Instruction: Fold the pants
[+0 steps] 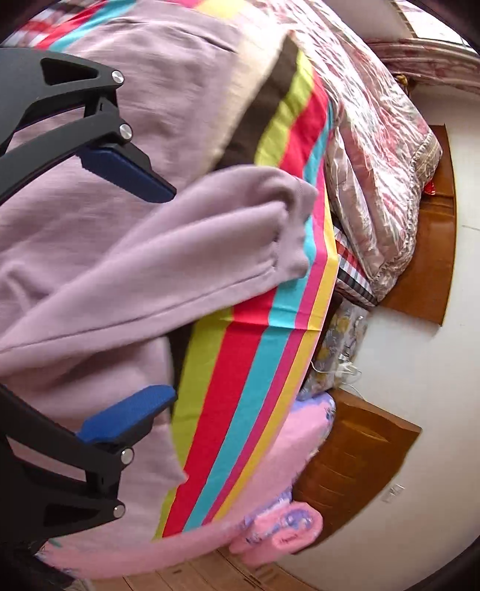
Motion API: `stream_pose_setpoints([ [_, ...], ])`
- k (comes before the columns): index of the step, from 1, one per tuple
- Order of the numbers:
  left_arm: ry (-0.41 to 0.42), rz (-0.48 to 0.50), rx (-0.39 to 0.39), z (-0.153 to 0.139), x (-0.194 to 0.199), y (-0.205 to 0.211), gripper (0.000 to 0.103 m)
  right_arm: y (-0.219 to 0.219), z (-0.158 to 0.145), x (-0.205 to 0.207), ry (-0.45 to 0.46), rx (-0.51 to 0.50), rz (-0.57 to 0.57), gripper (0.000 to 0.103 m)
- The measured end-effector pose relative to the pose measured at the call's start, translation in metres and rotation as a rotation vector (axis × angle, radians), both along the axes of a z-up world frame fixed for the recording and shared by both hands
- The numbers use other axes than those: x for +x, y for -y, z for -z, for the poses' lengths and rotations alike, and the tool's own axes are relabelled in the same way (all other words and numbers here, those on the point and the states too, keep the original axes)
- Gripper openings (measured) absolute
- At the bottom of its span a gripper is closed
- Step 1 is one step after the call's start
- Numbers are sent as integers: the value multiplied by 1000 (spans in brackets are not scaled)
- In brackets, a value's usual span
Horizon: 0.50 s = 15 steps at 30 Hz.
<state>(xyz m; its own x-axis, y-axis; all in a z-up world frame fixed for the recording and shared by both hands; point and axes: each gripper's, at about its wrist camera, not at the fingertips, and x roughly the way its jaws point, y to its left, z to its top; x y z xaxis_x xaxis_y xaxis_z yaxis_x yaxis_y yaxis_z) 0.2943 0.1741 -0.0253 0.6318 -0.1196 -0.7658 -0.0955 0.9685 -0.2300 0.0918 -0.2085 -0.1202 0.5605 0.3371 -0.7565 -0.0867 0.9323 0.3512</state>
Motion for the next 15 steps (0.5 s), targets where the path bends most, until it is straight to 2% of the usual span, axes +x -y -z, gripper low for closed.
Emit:
stream_pose_setpoints([
  [2,-57,8,17,5,38,4,99,8,-8,-6,29,-2,27,58],
  [5,-186,28,100,25,93,22,98,20,-16,-3,50,11,49,58],
  [8,-267,10,170,46,115,33,93,23,-21,0,58,20,52,59],
  [10,-290,-7,203,61,110,32,76,20,-22,3,57,24,51,62],
  [11,-281,-12,203,66,106,30,38,16,-21,8,52,25,49,63],
  [12,-253,-21,213,67,100,24,25,15,-21,14,48,21,42,64],
  [13,-233,-12,198,71,97,19,22,7,-21,19,48,15,32,64],
  [14,-212,4,158,70,93,12,7,7,-22,18,51,13,28,64],
  [15,-181,6,132,67,88,5,6,0,-22,26,53,12,21,64],
])
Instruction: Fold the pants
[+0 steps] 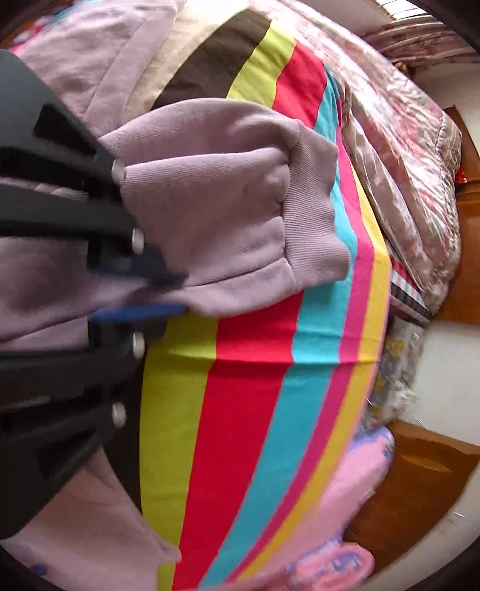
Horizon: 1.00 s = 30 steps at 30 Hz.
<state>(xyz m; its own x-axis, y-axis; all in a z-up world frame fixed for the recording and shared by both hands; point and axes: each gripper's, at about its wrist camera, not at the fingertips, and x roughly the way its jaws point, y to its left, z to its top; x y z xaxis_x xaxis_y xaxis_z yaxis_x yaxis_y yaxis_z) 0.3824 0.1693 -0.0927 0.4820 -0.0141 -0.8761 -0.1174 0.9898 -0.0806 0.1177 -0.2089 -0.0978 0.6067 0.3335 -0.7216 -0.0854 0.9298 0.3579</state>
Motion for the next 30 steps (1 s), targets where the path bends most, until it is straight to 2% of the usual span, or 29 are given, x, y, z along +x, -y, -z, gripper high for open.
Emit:
stream_pose_setpoints([
  [2,76,0,-2,-12,-13,-11,5,-10,-6,9,12,8,-11,64],
  [4,206,-27,-31,-41,-41,-25,5,-31,-11,14,35,11,-32,64],
  [7,402,-113,-164,-80,-109,-66,5,-54,-22,20,63,18,-90,64],
  [9,464,-181,-236,-84,-159,-96,5,-72,-25,25,67,4,-140,64],
  [11,453,-272,-306,-66,-206,-132,5,-91,-24,33,60,-9,-190,64],
  [14,347,-411,-300,-21,-254,-172,5,-119,-24,48,46,-26,-258,64],
  [15,332,-431,-347,-9,-269,-181,4,-138,-27,56,48,-38,-309,64],
  [16,320,-423,-428,3,-281,-190,4,-151,-30,58,57,-44,-347,64],
  [17,317,-409,-468,8,-288,-193,22,-170,-36,64,73,-50,-401,64],
  [18,331,-403,-482,10,-297,-195,55,-196,-45,73,101,-54,-474,64],
  [19,361,-408,-478,8,-303,-196,68,-219,-53,80,132,-51,-538,64],
  [20,410,-419,-473,4,-311,-200,77,-234,-58,86,157,-47,-585,64],
  [21,436,-428,-479,1,-313,-208,77,-268,-68,99,207,-36,-683,64],
  [22,453,-453,-492,-1,-316,-217,77,-287,-73,108,233,-30,-732,64],
  [24,473,-509,-519,-2,-315,-236,77,-345,-80,137,253,7,-873,64],
  [27,450,-589,-534,3,-309,-262,75,-433,-76,185,196,60,-1064,64],
  [30,409,-643,-574,17,-290,-285,73,-519,-59,221,135,-24,-1175,62],
])
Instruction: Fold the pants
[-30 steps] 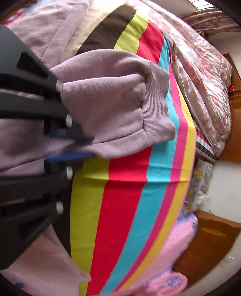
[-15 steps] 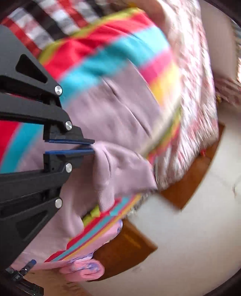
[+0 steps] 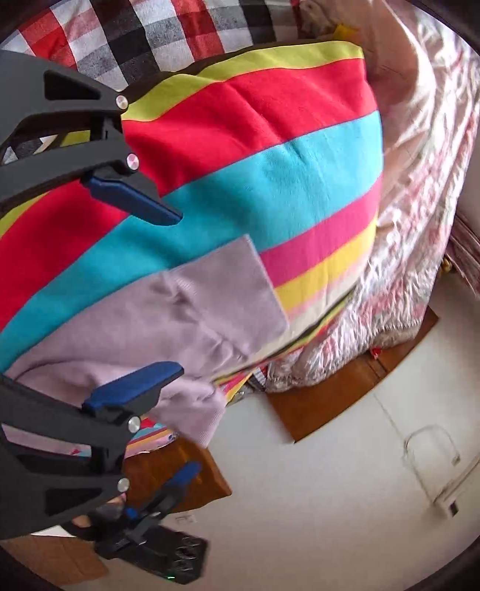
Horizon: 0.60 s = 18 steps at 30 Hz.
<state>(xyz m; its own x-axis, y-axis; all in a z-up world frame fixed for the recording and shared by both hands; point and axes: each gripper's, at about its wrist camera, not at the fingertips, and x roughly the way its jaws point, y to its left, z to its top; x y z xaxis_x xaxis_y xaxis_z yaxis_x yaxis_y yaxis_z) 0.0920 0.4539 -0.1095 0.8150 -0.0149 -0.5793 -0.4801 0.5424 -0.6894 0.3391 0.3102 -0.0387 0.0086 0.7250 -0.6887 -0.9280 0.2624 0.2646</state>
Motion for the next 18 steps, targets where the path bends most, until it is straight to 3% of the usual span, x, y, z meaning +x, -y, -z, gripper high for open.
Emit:
stream_pose_setpoints([
  [4,-29,-7,4,10,21,-13,69,-70,28,28,-14,-133,-55,50],
  [8,-46,-4,36,9,24,-7,68,-88,67,27,-19,-270,-121,41],
  [11,-79,-7,60,7,23,-3,61,-74,71,24,-25,-229,-118,40],
  [18,-104,-24,53,4,26,3,60,-82,70,47,-83,-191,-41,40],
])
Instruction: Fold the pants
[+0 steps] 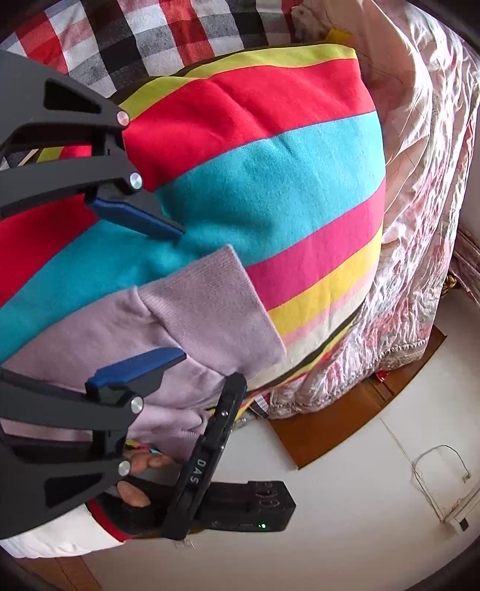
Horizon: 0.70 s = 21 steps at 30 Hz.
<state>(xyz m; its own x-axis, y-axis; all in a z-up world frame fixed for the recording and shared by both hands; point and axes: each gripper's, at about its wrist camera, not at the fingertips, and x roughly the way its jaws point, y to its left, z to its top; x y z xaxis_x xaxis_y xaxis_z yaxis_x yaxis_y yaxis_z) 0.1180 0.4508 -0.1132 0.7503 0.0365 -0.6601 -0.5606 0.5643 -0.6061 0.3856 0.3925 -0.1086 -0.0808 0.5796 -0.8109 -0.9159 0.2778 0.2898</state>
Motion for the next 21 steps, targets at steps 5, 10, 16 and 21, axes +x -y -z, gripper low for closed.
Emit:
stream_pose_setpoints([
  [5,6,-30,41,-3,-4,3,5,0,-16,-24,89,38,-23,15],
  [10,71,-17,222,-49,-13,25,4,20,-63,-35,172,179,42,12],
  [16,40,-60,232,-46,-10,6,4,-9,-53,-27,158,135,53,12],
  [21,-15,-52,166,-11,-2,-15,4,-27,-14,-24,140,77,83,11],
])
